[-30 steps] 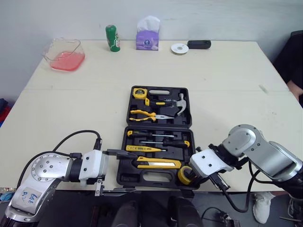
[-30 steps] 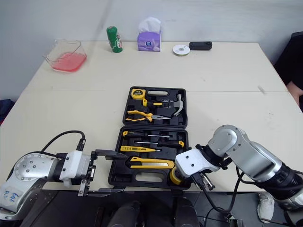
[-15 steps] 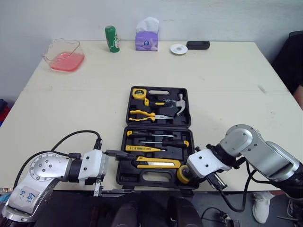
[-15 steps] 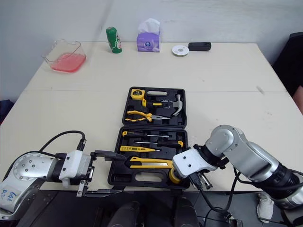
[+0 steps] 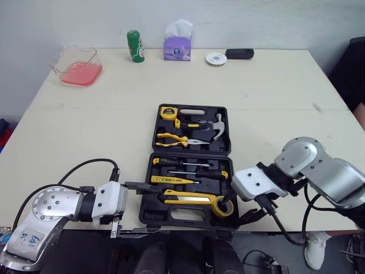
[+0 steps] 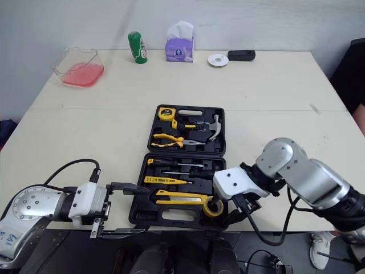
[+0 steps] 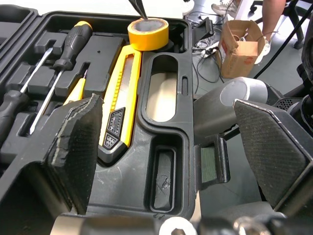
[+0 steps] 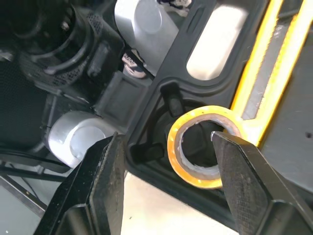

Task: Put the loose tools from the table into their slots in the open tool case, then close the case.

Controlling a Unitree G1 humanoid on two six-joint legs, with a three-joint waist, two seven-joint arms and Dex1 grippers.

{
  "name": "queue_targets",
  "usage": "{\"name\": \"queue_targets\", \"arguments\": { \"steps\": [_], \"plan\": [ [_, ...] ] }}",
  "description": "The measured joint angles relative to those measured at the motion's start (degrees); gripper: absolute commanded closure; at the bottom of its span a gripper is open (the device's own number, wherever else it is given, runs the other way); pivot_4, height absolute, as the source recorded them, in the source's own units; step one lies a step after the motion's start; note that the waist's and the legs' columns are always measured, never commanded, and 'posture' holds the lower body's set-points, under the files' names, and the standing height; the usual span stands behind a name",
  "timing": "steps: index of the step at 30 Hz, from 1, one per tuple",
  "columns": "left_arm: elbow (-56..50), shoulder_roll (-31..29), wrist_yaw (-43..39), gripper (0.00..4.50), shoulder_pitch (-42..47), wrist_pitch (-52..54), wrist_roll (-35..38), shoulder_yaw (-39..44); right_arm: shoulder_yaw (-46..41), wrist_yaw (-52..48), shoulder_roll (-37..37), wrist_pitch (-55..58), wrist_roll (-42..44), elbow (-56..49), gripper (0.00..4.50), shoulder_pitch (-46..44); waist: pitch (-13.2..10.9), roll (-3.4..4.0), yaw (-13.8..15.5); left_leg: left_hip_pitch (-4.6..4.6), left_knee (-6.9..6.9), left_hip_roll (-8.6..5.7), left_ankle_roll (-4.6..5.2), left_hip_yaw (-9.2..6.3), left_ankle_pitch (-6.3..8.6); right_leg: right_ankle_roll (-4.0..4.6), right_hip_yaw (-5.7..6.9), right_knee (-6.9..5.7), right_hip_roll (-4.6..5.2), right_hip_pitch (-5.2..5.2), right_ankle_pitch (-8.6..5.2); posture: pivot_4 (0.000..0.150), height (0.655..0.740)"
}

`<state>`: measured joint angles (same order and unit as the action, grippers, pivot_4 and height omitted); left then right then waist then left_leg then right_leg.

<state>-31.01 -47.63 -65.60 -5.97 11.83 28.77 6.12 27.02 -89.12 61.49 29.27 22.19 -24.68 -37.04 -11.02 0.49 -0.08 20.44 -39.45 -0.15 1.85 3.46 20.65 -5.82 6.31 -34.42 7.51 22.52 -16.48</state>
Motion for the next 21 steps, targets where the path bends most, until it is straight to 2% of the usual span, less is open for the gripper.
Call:
{"name": "queue_targets", "arguments": {
  "steps": [7,15,21],
  "plan": [
    [0.3,0.1,0.4,0.00,-0.3,-1.1,-0.3,0.0,-6.0,0.0,-0.8,-0.5,7.2,1.8,1.62,3.4,0.0,0.00,0.0,0.00,0.00,-0.01,0.02,0.02,0.00,0.00,-0.01,-0.01,0.01,-0.01,0.00,0.150,0.7400],
    [0.4,0.1,0.5,0.00,-1.1,-1.8,-0.6,-0.1,-5.2,3.7,-2.2,4.3,4.7,-0.2,1.62,6.9,0.0,0.01,0.0,0.00,0.00,0.00,0.01,0.01,0.02,0.00,-0.01,-0.01,0.01,0.02,0.00,0.150,0.7400],
    [0.4,0.0,0.1,0.00,-1.2,-1.8,-0.6,-0.1,-2.3,5.3,-2.2,4.2,-0.9,-0.8,1.62,9.2,0.0,0.01,0.0,0.01,0.00,-0.01,0.01,0.03,0.02,0.00,-0.02,0.00,0.01,0.01,0.00,0.150,0.7400]
  ]
}}
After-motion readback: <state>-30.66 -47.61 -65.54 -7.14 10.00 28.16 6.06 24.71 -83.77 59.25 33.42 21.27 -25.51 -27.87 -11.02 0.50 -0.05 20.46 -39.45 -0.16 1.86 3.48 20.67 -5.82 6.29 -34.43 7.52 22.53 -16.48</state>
